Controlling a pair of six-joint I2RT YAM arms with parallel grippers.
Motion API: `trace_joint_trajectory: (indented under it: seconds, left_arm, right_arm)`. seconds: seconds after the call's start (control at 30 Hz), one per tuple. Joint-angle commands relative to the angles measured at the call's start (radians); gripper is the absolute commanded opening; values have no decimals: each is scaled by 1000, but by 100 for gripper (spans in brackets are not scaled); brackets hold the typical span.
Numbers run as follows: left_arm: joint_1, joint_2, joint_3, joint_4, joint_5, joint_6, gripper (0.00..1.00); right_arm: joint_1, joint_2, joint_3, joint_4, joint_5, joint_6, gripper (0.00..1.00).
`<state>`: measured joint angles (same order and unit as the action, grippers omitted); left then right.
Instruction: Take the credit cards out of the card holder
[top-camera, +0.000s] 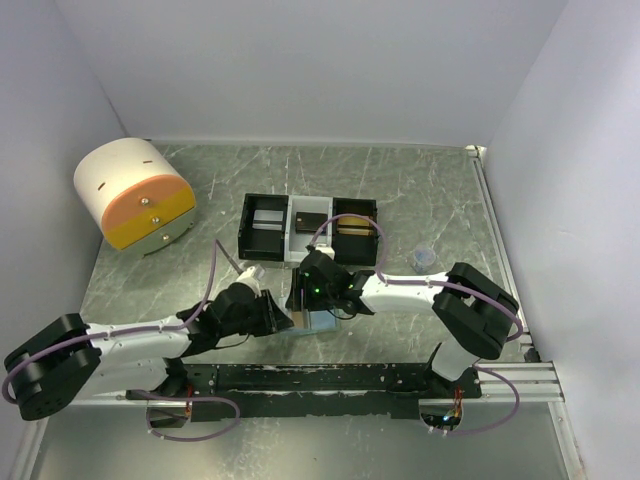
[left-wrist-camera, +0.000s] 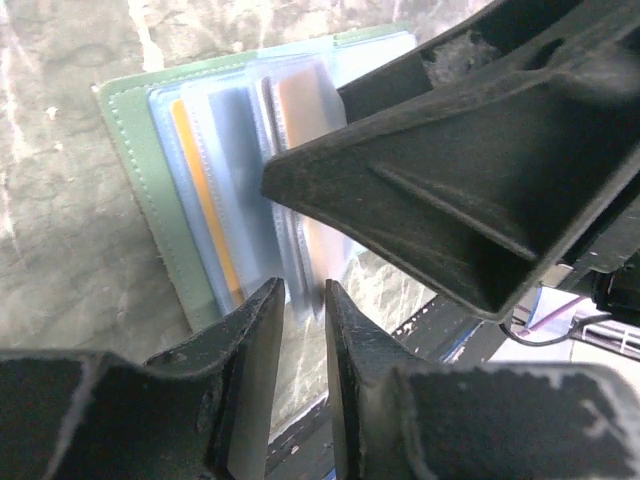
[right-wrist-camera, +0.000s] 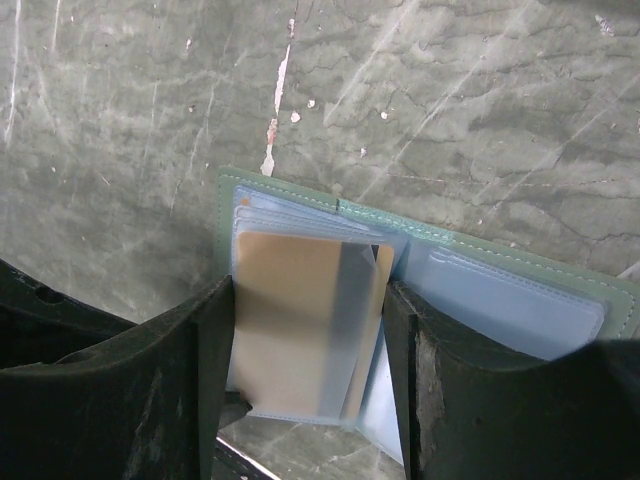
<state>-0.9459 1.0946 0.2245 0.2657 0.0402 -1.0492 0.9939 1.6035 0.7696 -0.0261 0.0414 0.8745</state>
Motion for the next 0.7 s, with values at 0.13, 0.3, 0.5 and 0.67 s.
trace_joint_trajectory:
  seconds: [0.13, 0.3, 0.5, 0.67]
  left_arm:
    - [-30, -89, -33, -8, -126, -35, 39]
    - [-30, -149, -30, -89, -163, -33, 42]
    - [-30, -98, -18, -92, -178, -41, 36]
    - [-31, -29, -11, -31, -166, -44, 35]
  right_arm:
    - [-11, 16, -29, 2, -24, 7, 55]
    - [-18, 11, -32, 8, -33, 6, 55]
    - [-21, 12, -30, 12, -44, 6, 55]
    - [-23, 10, -33, 17, -51, 5, 55]
